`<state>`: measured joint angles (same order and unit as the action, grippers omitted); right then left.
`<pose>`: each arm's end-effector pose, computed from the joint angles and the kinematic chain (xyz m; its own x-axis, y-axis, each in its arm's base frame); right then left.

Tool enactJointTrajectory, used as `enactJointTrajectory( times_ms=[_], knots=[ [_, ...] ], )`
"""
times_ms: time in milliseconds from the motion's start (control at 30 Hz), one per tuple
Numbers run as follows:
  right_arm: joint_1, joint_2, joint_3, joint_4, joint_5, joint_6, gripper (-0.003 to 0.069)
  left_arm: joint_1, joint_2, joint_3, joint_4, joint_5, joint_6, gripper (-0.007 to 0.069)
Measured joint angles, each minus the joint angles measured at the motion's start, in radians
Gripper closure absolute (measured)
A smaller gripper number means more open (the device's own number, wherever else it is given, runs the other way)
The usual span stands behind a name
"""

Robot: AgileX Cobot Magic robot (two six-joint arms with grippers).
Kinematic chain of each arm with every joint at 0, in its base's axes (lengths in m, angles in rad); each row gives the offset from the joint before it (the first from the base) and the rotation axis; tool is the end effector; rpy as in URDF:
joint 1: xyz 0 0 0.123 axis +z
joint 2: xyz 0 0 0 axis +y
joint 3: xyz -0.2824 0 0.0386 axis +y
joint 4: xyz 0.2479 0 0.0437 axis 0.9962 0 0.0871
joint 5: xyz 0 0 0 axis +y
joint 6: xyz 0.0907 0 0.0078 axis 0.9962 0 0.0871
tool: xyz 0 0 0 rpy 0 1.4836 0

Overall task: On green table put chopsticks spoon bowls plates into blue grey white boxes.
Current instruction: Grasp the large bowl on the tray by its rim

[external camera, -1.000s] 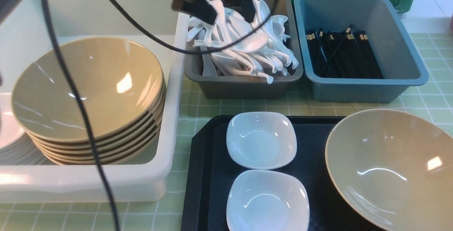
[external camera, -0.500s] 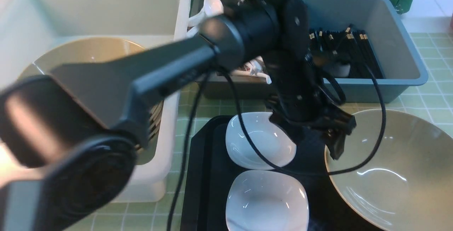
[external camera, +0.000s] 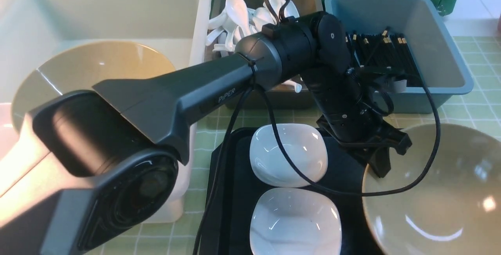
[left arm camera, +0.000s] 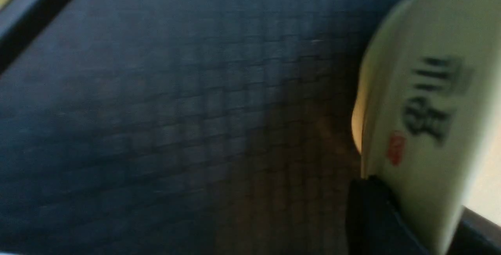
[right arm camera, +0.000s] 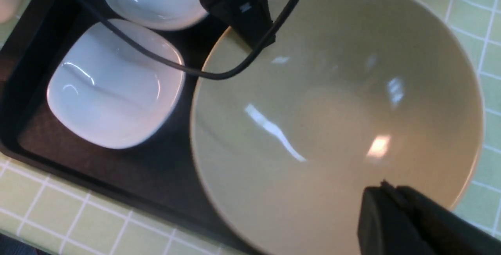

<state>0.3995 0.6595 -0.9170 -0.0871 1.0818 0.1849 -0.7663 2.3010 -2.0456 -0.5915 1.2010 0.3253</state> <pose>0.0914 0.0310 0.3709 -0.6598 -0.1234 -0.7412 -0.2432 0.9684 0.0553 0.3191 -0.3729 0.2123 -0.6318 0.7113 -0.3081 0.7496 0.4596 -0.4763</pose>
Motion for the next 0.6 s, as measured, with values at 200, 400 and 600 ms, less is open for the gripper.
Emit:
enactJointTrajectory(
  times_ms=[200, 400, 600],
  knots=[
    [0.000, 0.000, -0.018, 0.060, -0.008, -0.092, 0.0638, -0.002, -0.021, -0.081, 0.038, 0.037, -0.009, 0.0608],
    [0.000, 0.000, -0.083, 0.209, -0.078, -0.235, 0.0638, 0.018, -0.154, -0.102, 0.128, 0.043, -0.058, 0.0608],
    [0.000, 0.000, -0.090, 0.309, -0.142, -0.359, 0.0638, 0.124, -0.315, -0.100, 0.128, 0.067, -0.095, 0.0608]
  ],
)
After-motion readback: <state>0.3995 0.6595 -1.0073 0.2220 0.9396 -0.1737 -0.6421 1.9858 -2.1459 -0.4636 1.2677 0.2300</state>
